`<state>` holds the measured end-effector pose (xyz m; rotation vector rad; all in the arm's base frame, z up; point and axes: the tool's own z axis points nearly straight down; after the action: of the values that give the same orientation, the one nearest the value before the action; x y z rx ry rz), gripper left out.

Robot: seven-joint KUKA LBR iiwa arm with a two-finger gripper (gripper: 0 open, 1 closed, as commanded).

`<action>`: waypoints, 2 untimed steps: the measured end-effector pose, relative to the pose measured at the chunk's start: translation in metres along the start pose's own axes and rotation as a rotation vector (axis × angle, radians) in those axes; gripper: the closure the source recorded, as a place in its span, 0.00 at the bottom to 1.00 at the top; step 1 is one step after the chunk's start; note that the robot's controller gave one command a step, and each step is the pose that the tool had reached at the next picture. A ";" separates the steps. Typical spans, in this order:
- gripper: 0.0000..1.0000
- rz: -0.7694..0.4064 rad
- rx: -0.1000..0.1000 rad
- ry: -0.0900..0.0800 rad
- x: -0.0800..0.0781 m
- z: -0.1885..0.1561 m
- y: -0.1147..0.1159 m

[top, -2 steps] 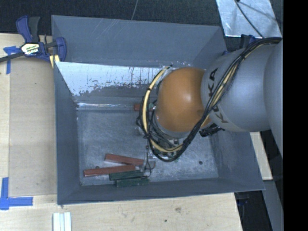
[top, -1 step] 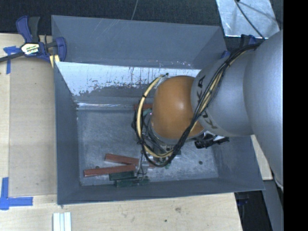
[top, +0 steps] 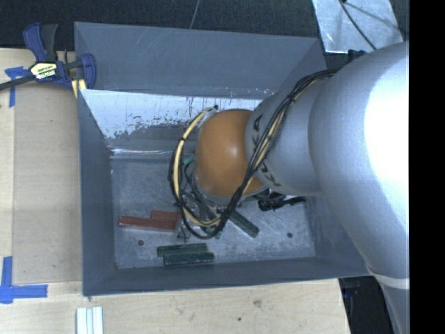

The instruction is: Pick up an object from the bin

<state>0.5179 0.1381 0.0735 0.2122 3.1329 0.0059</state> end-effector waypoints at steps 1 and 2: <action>1.00 0.000 0.000 0.000 0.000 0.000 0.000; 1.00 0.115 0.005 -0.005 0.002 -0.006 0.011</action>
Offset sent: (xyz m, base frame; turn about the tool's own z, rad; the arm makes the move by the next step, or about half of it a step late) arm -0.0060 0.0403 0.0136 0.2502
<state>0.5172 0.1498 0.0791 0.3912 3.1107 -0.0024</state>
